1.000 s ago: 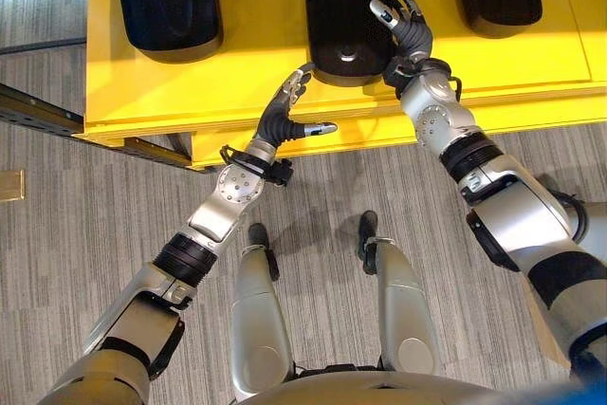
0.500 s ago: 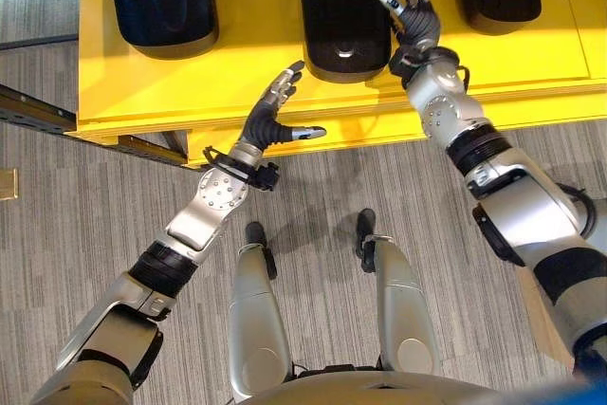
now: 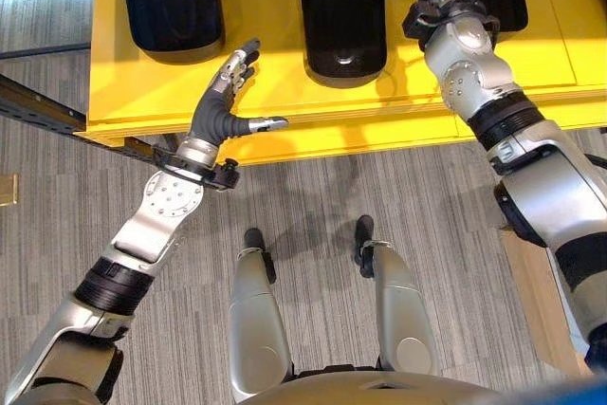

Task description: Move parts from the plastic box to the shelf.

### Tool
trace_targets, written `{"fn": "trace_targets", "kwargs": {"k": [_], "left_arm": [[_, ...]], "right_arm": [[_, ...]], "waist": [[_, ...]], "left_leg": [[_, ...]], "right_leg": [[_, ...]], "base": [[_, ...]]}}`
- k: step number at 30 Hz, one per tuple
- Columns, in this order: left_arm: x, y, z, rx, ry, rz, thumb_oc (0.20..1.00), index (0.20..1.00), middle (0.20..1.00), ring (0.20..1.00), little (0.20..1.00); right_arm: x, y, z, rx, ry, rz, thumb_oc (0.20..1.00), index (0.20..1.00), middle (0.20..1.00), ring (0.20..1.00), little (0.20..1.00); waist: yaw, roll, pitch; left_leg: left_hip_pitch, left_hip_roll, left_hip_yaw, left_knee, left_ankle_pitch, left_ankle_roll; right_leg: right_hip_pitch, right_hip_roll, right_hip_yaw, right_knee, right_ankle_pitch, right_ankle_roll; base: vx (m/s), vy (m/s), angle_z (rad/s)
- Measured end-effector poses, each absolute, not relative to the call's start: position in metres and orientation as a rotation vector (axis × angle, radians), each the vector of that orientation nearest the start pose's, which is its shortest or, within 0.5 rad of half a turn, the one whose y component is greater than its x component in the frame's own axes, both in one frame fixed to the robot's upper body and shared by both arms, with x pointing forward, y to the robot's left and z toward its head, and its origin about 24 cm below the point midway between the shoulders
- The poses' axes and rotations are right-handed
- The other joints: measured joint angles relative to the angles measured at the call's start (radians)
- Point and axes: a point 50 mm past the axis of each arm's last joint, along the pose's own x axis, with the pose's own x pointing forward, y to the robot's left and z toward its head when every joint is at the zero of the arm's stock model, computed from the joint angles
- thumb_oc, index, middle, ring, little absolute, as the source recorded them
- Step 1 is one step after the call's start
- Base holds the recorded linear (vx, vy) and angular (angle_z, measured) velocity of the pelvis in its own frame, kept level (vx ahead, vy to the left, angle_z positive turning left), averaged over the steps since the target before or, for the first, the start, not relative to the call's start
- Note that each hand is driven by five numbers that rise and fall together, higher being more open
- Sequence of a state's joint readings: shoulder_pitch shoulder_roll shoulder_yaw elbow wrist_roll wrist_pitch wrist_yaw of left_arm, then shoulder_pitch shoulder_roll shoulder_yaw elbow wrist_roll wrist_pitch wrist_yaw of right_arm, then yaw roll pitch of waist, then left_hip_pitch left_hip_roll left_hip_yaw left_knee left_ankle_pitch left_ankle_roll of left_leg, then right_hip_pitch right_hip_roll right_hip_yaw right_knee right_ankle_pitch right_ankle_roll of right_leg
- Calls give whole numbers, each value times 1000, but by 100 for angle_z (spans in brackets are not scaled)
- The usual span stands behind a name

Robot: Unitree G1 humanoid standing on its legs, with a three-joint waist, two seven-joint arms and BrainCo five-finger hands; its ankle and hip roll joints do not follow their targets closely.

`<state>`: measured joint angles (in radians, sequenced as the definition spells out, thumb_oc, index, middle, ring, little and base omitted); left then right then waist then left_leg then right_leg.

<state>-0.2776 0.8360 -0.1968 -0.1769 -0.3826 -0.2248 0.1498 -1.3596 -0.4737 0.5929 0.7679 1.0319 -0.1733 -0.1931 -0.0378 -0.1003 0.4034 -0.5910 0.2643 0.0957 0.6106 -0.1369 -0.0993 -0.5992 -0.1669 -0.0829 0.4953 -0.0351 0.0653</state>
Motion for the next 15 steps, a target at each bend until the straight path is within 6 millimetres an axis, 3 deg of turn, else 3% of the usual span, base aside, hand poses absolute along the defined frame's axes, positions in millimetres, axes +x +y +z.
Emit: {"fn": "trace_targets", "kwargs": {"k": [4, 6, 7, 9, 10, 13, 14, 15], "left_arm": [[268, 214, 191, 368, -548, -188, 1000, 1000, 1000, 1000, 1000], [260, 217, 190, 322, -543, -204, 1000, 1000, 1000, 1000, 1000], [259, 218, 188, 310, -528, -208, 1000, 1000, 1000, 1000, 1000], [253, 221, 180, 258, -492, -227, 1000, 1000, 1000, 1000, 1000], [244, 220, 175, 189, -493, -232, 1000, 1000, 1000, 1000, 1000], [240, 221, 169, 143, -478, -243, 1000, 1000, 1000, 1000, 1000], [240, 221, 169, 142, -477, -242, 1000, 1000, 1000, 1000, 1000], [238, 220, 164, 129, -462, -249, 1000, 1000, 1000, 1000, 1000]], "right_arm": [[381, -118, 321, 131, -568, 304, 1000, 1000, 1000, 1000, 1000], [351, -132, 313, 34, -666, 370, 1000, 1000, 1000, 1000, 1000], [346, -136, 309, 2, -677, 368, 1000, 1000, 1000, 1000, 1000], [332, -163, 285, -126, -668, 313, 1000, 1000, 1000, 1000, 1000], [291, -183, 261, -130, -738, 290, 1000, 1000, 1000, 1000, 1000], [271, -199, 225, -184, -707, 198, 1000, 1000, 1000, 1000, 1000], [271, -199, 224, -188, -704, 197, 1000, 1000, 1000, 1000, 1000], [259, -205, 202, -295, -654, 164, 1000, 1000, 1000, 1000, 1000]], "waist": [[-1, -5, -2], [4, -21, -5], [1, -26, -5], [-9, -46, -13], [-5, -58, -20], [-11, -65, -25], [-14, -65, -25], [-20, -65, -26]], "left_leg": [[39, 9, -2, -17, -2, 0], [53, 7, -3, -32, -3, -1], [61, 8, -3, -34, -3, -1], [87, 9, 2, -48, -10, 3], [107, 10, -5, -64, -9, 1], [141, 14, -9, -82, -13, -2], [141, 14, -9, -82, -13, -2], [141, 14, -10, -87, -14, -3]], "right_leg": [[59, 8, -15, -43, 5, -1], [73, 8, -18, -57, 6, 0], [85, 10, -18, -65, 8, 1], [112, 12, -20, -82, 9, 3], [140, 15, -34, -101, 10, 5], [180, 20, -42, -125, 7, 6], [180, 21, -41, -125, 7, 6], [185, 21, -43, -133, 6, 5]], "base": [[3, -2, 2], [0, 0, 0], [37, -11, -3], [50, -2, 2], [25, 12, 10], [33, 16, 6], [66, 19, 0], [48, 13, 3]]}}
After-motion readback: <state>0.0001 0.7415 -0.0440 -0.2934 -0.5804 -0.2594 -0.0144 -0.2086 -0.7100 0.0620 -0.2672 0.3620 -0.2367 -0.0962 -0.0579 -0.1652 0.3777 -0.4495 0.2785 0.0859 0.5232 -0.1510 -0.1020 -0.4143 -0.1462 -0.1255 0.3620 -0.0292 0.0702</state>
